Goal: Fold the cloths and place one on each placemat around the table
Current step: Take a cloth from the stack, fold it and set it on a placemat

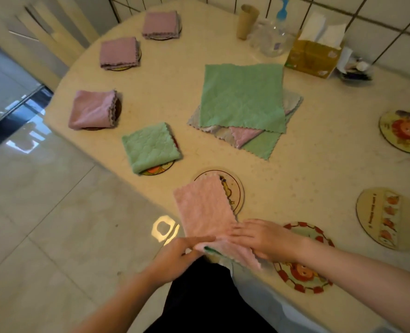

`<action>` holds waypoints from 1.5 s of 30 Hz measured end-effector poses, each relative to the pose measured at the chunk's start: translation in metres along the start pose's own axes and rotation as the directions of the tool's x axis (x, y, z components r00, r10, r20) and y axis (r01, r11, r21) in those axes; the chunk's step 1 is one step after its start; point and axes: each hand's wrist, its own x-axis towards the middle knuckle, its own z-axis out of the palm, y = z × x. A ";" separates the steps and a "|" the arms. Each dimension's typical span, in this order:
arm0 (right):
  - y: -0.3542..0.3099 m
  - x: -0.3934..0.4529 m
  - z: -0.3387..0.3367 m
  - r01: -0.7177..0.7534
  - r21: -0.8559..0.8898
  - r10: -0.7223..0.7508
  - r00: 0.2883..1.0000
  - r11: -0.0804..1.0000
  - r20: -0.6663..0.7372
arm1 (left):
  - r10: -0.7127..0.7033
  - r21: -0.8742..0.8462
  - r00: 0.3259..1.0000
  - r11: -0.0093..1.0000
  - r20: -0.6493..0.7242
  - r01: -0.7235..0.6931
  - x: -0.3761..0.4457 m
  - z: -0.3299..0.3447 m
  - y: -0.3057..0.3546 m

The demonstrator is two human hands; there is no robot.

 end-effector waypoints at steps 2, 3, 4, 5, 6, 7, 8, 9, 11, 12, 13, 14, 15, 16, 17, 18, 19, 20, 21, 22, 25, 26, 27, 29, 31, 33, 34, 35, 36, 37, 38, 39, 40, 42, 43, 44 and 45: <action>-0.004 0.002 -0.003 -0.160 0.292 0.164 0.986 0.943 0.009 | -0.062 -0.170 0.995 0.984 -0.077 0.048 0.005 0.001 -0.004; -0.005 0.005 -0.006 -0.272 0.446 0.280 0.959 0.852 0.050 | -0.103 -0.253 0.984 0.965 -0.146 0.064 0.009 -0.001 -0.007; -0.007 0.009 -0.010 -0.364 0.576 0.396 0.915 0.732 0.075 | -0.150 -0.332 0.966 0.940 -0.210 0.074 0.013 -0.003 -0.008; -0.008 0.016 -0.014 -0.413 0.657 0.502 0.863 0.631 0.060 | -0.200 -0.418 0.947 0.905 -0.251 0.081 0.016 -0.006 -0.006; -0.008 0.024 -0.019 -0.440 0.712 0.589 0.807 0.548 0.046 | -0.245 -0.499 0.931 0.862 -0.269 0.083 0.019 -0.010 -0.003; -0.007 0.031 -0.021 -0.442 0.741 0.643 0.765 0.505 0.018 | -0.286 -0.561 0.920 0.823 -0.267 0.092 0.022 -0.014 0.000; -0.006 0.039 -0.023 -0.440 0.758 0.676 0.737 0.481 0.000 | -0.322 -0.607 0.909 0.788 -0.264 0.102 0.025 -0.017 0.001; -0.005 0.047 -0.024 -0.444 0.761 0.695 0.718 0.473 -0.014 | -0.358 -0.638 0.896 0.761 -0.264 0.116 0.027 -0.019 0.002; -0.001 0.060 -0.025 -0.463 0.744 0.721 0.692 0.483 -0.038 | -0.409 -0.682 0.870 0.721 -0.275 0.123 0.031 -0.021 0.002; 0.001 0.066 -0.026 -0.481 0.729 0.730 0.682 0.487 -0.038 | -0.427 -0.690 0.859 0.712 -0.284 0.126 0.032 -0.022 0.003; 0.004 0.072 -0.025 -0.503 0.717 0.743 0.669 0.483 -0.031 | -0.441 -0.693 0.849 0.709 -0.291 0.131 0.033 -0.023 0.004; 0.006 0.077 -0.025 -0.528 0.700 0.755 0.656 0.480 -0.023 | -0.449 -0.692 0.841 0.710 -0.301 0.132 0.034 -0.023 0.006; 0.007 0.080 -0.025 -0.552 0.683 0.766 0.643 0.478 -0.017 | -0.456 -0.689 0.833 0.713 -0.313 0.131 0.036 -0.024 0.008; 0.008 0.081 -0.026 -0.578 0.665 0.778 0.628 0.474 -0.009 | -0.459 -0.686 0.827 0.716 -0.326 0.127 0.037 -0.024 0.010; 0.009 0.084 -0.025 -0.600 0.649 0.788 0.615 0.468 -0.001 | -0.462 -0.683 0.819 0.720 -0.341 0.121 0.038 -0.026 0.011; 0.010 0.084 -0.024 -0.616 0.639 0.800 0.600 0.460 0.003 | -0.463 -0.674 0.811 0.729 -0.358 0.119 0.039 -0.026 0.014; 0.010 0.083 -0.023 -0.630 0.631 0.809 0.588 0.454 0.005 | -0.464 -0.665 0.805 0.737 -0.370 0.119 0.041 -0.026 0.015; 0.010 0.084 -0.022 -0.643 0.622 0.816 0.578 0.447 0.012 | -0.471 -0.658 0.797 0.742 -0.377 0.127 0.043 -0.027 0.013; 0.009 0.085 -0.022 -0.654 0.617 0.822 0.569 0.438 0.018 | -0.486 -0.654 0.785 0.743 -0.384 0.140 0.044 -0.027 0.013; 0.009 0.086 -0.021 -0.670 0.606 0.830 0.556 0.430 0.027 | -0.506 -0.640 0.765 0.751 -0.399 0.163 0.044 -0.027 0.012; 0.008 0.090 -0.023 -0.742 0.531 0.861 0.506 0.408 0.045 | -0.594 -0.616 0.649 0.752 -0.476 0.237 0.048 -0.025 0.000; 0.007 0.093 -0.025 -0.766 0.509 0.876 0.480 0.393 0.046 | -0.619 -0.629 0.619 0.737 -0.483 0.246 0.047 -0.026 0.001; 0.006 0.094 -0.026 -0.781 0.501 0.890 0.453 0.372 0.046 | -0.641 -0.637 0.597 0.725 -0.483 0.263 0.045 -0.027 0.002; 0.003 0.095 -0.026 -0.795 0.505 0.911 0.410 0.336 0.039 | -0.629 -0.577 0.561 0.760 -0.539 0.298 0.041 -0.029 0.001; -0.001 0.094 -0.026 -0.799 0.510 0.926 0.376 0.318 0.012 | -0.513 -0.353 0.562 0.858 -0.649 0.374 0.038 -0.032 -0.001; -0.007 0.091 -0.025 -0.801 0.496 0.929 0.369 0.336 -0.035 | -0.304 -0.060 0.614 0.921 -0.729 0.385 0.038 -0.036 -0.004; -0.011 0.090 -0.026 -0.797 0.490 0.923 0.382 0.354 -0.046 | -0.165 0.081 0.654 0.941 -0.738 0.329 0.040 -0.039 -0.006; -0.015 0.090 -0.026 -0.796 0.476 0.914 0.402 0.374 -0.044 | -0.036 0.216 0.705 0.940 -0.709 0.265 0.043 -0.042 -0.008; -0.019 0.090 -0.025 -0.802 0.448 0.906 0.421 0.394 -0.043 | 0.074 0.337 0.753 0.920 -0.654 0.202 0.048 -0.045 -0.011; -0.022 0.091 -0.023 -0.812 0.413 0.901 0.432 0.412 -0.050 | 0.128 0.425 0.798 0.889 -0.589 0.171 0.053 -0.047 -0.014; -0.025 0.091 -0.021 -0.823 0.381 0.899 0.434 0.422 -0.059 | 0.140 0.480 0.835 0.862 -0.533 0.162 0.057 -0.050 -0.016; -0.026 0.092 -0.019 -0.831 0.362 0.900 0.431 0.423 -0.061 | 0.124 0.501 0.862 0.850 -0.492 0.164 0.061 -0.053 -0.018; -0.027 0.092 -0.020 -0.839 0.362 0.907 0.419 0.406 -0.045 | 0.111 0.507 0.878 0.847 -0.465 0.161 0.064 -0.055 -0.018; -0.028 0.094 -0.023 -0.855 0.376 0.921 0.390 0.356 0.014 | 0.109 0.492 0.878 0.856 -0.466 0.155 0.066 -0.060 -0.017; -0.028 0.094 -0.024 -0.861 0.389 0.928 0.370 0.328 0.037 | 0.101 0.478 0.875 0.864 -0.473 0.158 0.067 -0.061 -0.014; -0.028 0.095 -0.025 -0.859 0.412 0.933 0.355 0.303 0.055 | 0.069 0.452 0.873 0.873 -0.482 0.181 0.068 -0.064 -0.012; -0.027 0.096 -0.023 -0.851 0.454 0.939 0.334 0.263 0.082 | 0.019 0.425 0.873 0.878 -0.488 0.219 0.069 -0.066 -0.008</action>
